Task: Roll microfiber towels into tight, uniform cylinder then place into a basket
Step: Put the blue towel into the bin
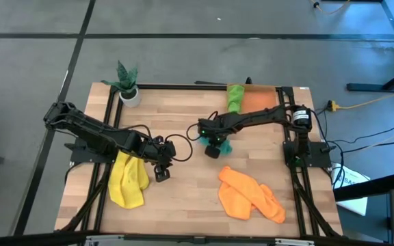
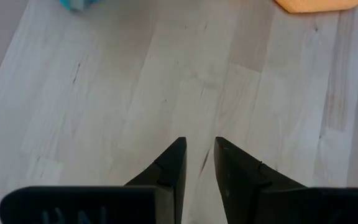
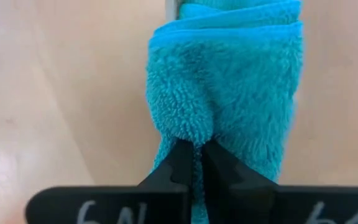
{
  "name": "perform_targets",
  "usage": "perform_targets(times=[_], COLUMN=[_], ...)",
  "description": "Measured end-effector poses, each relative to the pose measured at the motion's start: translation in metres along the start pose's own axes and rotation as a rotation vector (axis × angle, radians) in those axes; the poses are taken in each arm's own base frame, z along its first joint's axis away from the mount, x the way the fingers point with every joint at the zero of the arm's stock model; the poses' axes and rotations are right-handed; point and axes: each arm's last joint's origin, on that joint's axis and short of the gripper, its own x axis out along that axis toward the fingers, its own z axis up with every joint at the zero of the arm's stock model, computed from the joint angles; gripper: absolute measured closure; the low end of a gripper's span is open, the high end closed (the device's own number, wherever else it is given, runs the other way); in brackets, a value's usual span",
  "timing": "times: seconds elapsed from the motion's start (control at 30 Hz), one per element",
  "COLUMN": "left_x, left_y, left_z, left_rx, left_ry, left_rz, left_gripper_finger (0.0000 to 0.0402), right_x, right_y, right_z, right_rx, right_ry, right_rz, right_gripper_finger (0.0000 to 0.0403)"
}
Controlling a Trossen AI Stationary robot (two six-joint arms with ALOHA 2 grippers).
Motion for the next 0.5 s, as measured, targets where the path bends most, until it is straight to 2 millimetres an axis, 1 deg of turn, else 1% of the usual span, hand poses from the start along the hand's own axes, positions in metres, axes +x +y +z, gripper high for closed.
perform_targets(times=[0.1, 0.33, 0.5], left_x=[0.000, 0.000, 0.000], left_y=[0.000, 0.000, 0.000], left_z=[0.000, 0.000, 0.000], left_rx=[0.000, 0.003, 0.008], left_ry=[0.000, 0.001, 0.001], left_rz=[0.000, 0.000, 0.000], left_gripper_finger=[0.0330, 0.0330, 0.0330], right_x=[-0.012, -0.035, -0.055], right_y=[-0.001, 0.000, -0.001], right_z=[0.004, 0.015, 0.021], right_rx=[0.000, 0.045, 0.069], right_ry=[0.011, 0.015, 0.017], right_rz=[-0.064, -0.116, -0.203], right_gripper_finger=[0.0388, 0.0388, 0.0389])
